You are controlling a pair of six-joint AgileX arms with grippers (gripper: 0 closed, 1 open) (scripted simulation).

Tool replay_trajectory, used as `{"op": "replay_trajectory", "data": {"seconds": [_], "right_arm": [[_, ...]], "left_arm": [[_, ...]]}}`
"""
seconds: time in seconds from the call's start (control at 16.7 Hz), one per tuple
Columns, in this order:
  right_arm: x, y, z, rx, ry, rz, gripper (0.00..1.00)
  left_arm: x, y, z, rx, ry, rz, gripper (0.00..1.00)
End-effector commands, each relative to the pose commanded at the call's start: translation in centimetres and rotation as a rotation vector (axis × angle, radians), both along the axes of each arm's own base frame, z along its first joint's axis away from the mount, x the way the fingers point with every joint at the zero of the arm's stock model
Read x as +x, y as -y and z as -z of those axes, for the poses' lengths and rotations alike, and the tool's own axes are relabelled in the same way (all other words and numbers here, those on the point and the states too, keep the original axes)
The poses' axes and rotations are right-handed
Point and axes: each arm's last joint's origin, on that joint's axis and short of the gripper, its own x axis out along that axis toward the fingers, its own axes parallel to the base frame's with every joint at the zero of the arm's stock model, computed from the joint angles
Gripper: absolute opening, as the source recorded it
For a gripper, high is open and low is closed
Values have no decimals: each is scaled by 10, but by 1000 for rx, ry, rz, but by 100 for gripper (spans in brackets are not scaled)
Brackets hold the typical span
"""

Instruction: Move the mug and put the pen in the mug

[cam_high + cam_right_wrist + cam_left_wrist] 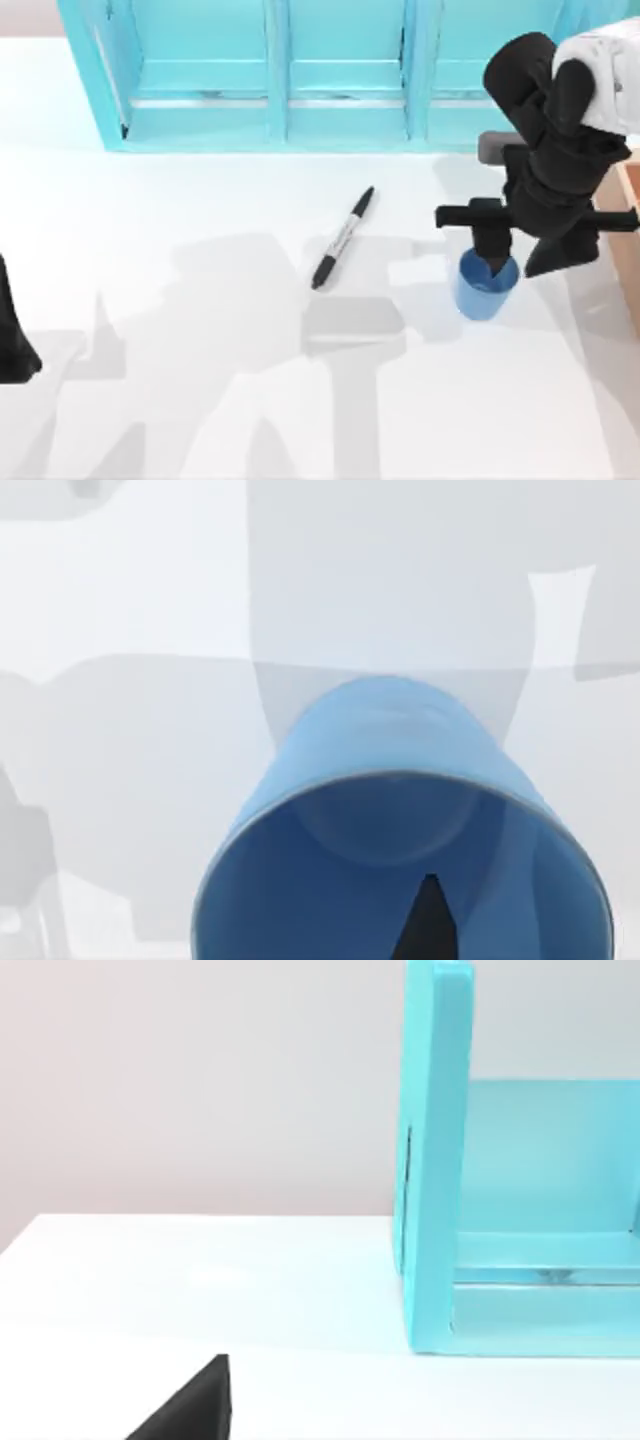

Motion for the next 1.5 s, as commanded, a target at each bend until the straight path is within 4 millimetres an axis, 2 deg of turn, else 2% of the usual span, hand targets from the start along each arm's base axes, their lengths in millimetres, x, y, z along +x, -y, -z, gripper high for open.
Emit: {"op": "replay_trajectory", "data": {"seconds": [0.24, 0.84, 0.96, 1.14, 1.38, 1.5], "right_arm": [[0, 0, 0, 0, 0, 0, 98], [0, 1, -1, 0, 0, 2, 100], [3, -1, -8, -2, -4, 3, 100], [10, -4, -39, -3, -9, 4, 100], [10, -4, -107, -6, -12, 4, 100], [6, -2, -132, -5, -7, 4, 100]], "left_arm": [[0, 0, 0, 0, 0, 0, 100], [0, 0, 0, 0, 0, 0, 100], [0, 0, 0, 0, 0, 0, 100], [0, 0, 0, 0, 0, 0, 100], [0, 0, 0, 0, 0, 0, 100], [0, 0, 0, 0, 0, 0, 100]]}}
